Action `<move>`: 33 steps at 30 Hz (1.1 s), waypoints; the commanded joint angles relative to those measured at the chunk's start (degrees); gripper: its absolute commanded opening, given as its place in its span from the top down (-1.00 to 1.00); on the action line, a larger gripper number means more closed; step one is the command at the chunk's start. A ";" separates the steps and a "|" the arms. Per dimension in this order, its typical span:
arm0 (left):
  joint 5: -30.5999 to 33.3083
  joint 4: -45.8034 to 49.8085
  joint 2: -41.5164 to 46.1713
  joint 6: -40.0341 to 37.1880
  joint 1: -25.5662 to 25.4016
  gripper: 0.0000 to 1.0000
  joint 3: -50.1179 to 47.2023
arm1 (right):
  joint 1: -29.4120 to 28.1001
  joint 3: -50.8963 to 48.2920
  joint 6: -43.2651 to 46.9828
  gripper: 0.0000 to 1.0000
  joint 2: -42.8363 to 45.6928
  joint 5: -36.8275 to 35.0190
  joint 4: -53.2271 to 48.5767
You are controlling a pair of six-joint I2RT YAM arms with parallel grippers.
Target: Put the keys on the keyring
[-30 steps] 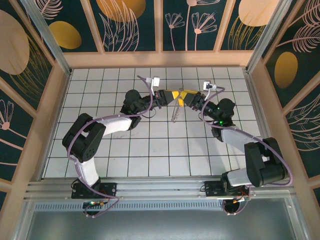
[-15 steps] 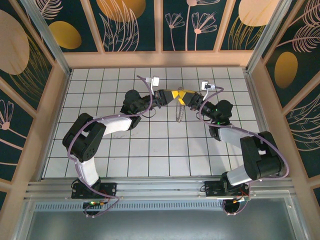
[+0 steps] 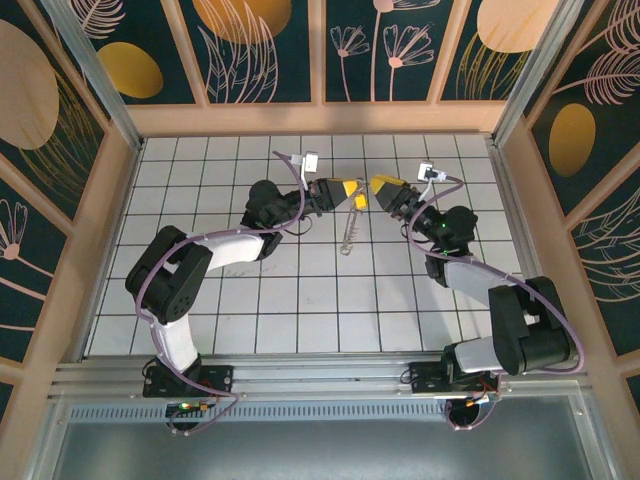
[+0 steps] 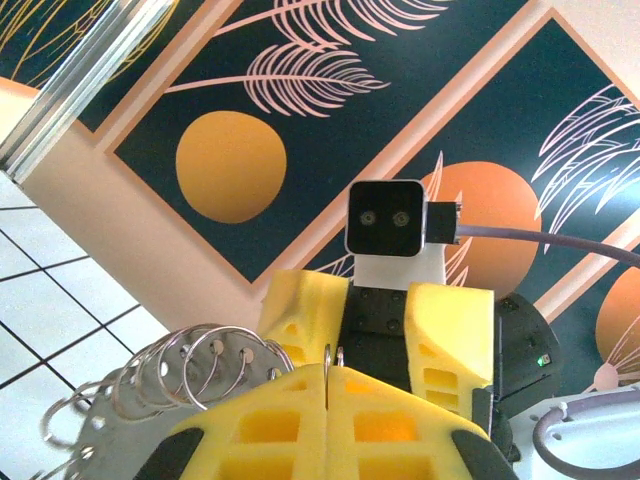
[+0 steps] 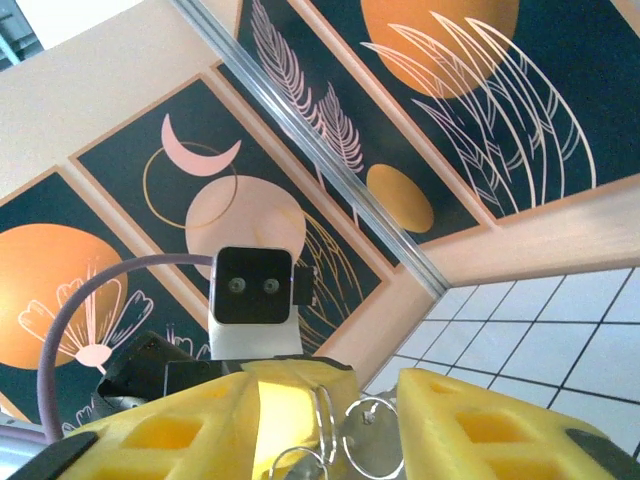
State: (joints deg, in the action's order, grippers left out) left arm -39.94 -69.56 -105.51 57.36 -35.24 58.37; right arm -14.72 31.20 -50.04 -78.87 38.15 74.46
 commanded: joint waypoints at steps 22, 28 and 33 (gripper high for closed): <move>0.22 -4.18 0.72 0.66 -0.26 1.00 -0.72 | -4.22 3.22 -1.90 0.41 -5.68 0.37 6.16; 0.13 -4.18 0.63 0.58 -0.25 1.00 -0.68 | -4.59 3.94 -1.88 0.63 -6.21 0.60 6.03; 0.22 -4.18 0.64 0.59 -0.19 1.00 -0.64 | -4.61 3.96 -1.68 1.00 -6.25 0.78 5.84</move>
State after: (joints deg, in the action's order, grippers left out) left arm -39.81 -70.08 -105.51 57.39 -35.24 57.80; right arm -18.87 33.54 -51.62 -84.82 38.41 77.60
